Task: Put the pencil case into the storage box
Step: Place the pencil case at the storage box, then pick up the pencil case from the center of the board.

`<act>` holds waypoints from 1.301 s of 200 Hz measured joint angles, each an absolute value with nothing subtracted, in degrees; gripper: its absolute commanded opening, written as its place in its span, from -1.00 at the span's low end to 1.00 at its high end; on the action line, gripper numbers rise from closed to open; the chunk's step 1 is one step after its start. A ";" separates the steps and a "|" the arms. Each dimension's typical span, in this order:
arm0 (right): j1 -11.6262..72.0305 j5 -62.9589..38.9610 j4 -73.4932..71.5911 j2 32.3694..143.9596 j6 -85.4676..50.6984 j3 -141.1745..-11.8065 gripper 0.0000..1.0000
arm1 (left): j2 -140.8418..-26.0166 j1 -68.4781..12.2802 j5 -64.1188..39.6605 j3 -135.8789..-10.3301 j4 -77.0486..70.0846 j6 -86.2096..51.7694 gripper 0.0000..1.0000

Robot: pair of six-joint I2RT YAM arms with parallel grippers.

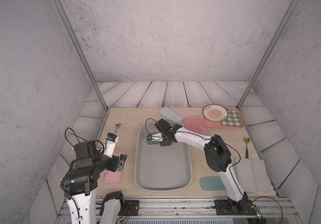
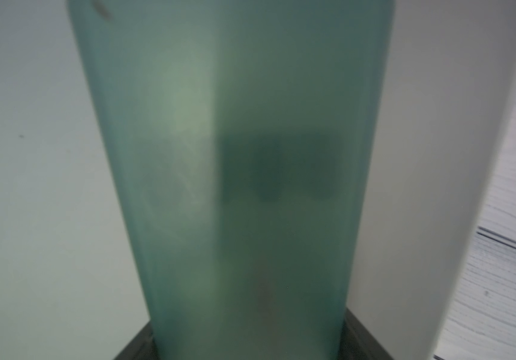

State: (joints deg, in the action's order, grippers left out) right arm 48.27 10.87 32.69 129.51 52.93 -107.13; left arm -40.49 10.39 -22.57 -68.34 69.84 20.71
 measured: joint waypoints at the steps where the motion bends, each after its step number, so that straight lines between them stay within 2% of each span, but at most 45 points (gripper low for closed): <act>1: 48.25 10.96 32.60 129.64 53.10 -107.20 0.36 | -40.47 10.39 -22.59 -68.34 69.87 20.73 0.84; 55: 48.25 12.75 29.30 132.55 54.30 -107.42 0.58 | -40.38 10.46 -23.83 -68.07 69.87 21.50 0.84; 59: 48.23 12.86 28.97 132.68 54.30 -107.42 0.81 | -40.38 10.46 -23.83 -68.07 69.87 21.52 0.85; 68: 48.21 13.19 28.18 132.77 54.28 -107.42 0.98 | -40.38 10.48 -23.83 -68.07 69.87 21.63 0.85; 147: 48.75 11.40 25.65 130.50 47.16 -105.12 0.98 | -40.36 10.50 -23.81 -68.07 69.87 21.65 0.84; 170: 49.36 7.84 25.61 122.48 37.08 -98.45 0.98 | -40.36 10.55 -23.86 -68.07 69.87 21.65 0.85; 210: 49.71 5.98 26.72 96.57 10.63 -86.56 0.98 | -40.38 10.74 -24.86 -67.94 69.84 21.67 0.85; 238: 47.66 11.31 34.13 83.11 -6.28 -83.59 0.98 | -40.49 10.90 -27.86 -67.48 69.23 20.71 0.84; 260: 42.81 15.88 41.52 78.74 -15.40 -79.94 0.93 | -40.84 11.53 -31.18 -66.00 68.64 19.81 0.87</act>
